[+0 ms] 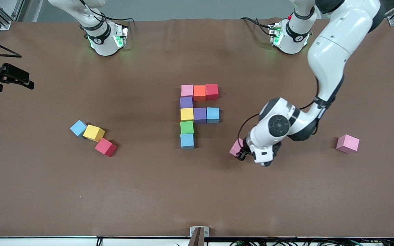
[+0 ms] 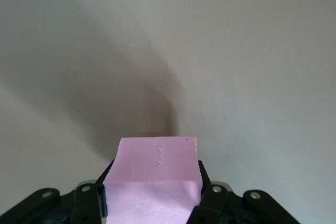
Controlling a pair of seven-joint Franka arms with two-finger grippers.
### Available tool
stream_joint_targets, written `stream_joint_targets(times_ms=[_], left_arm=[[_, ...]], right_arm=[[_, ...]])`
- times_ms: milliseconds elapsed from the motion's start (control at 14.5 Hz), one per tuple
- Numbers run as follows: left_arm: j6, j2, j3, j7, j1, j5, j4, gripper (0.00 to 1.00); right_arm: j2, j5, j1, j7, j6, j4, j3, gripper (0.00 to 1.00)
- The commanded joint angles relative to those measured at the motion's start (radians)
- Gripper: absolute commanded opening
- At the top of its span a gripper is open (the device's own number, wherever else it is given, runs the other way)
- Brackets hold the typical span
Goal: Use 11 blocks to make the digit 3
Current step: 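Place the pink cube beside the bottom blue cube with the left gripper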
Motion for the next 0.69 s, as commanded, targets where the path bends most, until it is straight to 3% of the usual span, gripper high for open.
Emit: stream_joint_targets(times_ms=[0, 138, 344, 619], left_arm=[[-0.024, 0.052, 0.035, -0.15, -0.08, -0.019, 0.099, 0.09], [-0.022, 0.058, 0.037, -0.299, -0.121, -0.011, 0.102, 0.09], [-0.018, 0.058, 0.095, -0.438, -0.218, -0.015, 0.108, 0.09], [-0.01, 0.083, 0.113, -0.661, -0.266, -0.019, 0.147, 0.09]], right_arm=[[-0.038, -0.018, -0.007, 0.015, 0.01, -0.035, 0.002, 1.0], [-0.046, -0.035, -0.007, 0.015, 0.013, -0.029, 0.001, 1.0], [-0.047, -0.046, -0.009, 0.015, 0.011, -0.029, 0.001, 1.0], [-0.083, -0.043, -0.039, 0.017, 0.014, -0.032, 0.01, 1.0]])
